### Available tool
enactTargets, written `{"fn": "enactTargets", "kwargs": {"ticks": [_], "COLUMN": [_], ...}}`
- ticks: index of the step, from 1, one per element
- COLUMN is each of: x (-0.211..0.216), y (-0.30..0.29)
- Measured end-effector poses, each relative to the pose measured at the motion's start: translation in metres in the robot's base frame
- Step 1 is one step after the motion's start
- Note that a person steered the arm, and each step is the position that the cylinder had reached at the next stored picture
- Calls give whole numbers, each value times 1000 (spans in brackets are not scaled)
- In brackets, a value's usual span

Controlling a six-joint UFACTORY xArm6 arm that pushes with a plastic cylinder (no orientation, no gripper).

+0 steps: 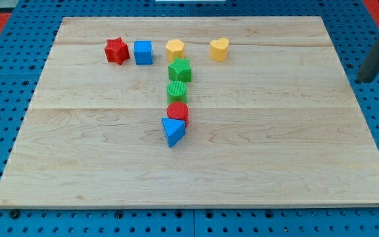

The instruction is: Place the heart at the bottom right of the board

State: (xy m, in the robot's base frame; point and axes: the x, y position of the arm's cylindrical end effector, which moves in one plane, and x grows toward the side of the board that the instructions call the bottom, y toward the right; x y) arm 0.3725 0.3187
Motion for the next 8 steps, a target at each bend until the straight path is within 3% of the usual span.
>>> {"fn": "enactTargets", "kwargs": {"ticks": [2,4,6,7,8], "x": [-85,-125,-120,-75,-58], "y": [-57,-156,-276,-284,-218]}}
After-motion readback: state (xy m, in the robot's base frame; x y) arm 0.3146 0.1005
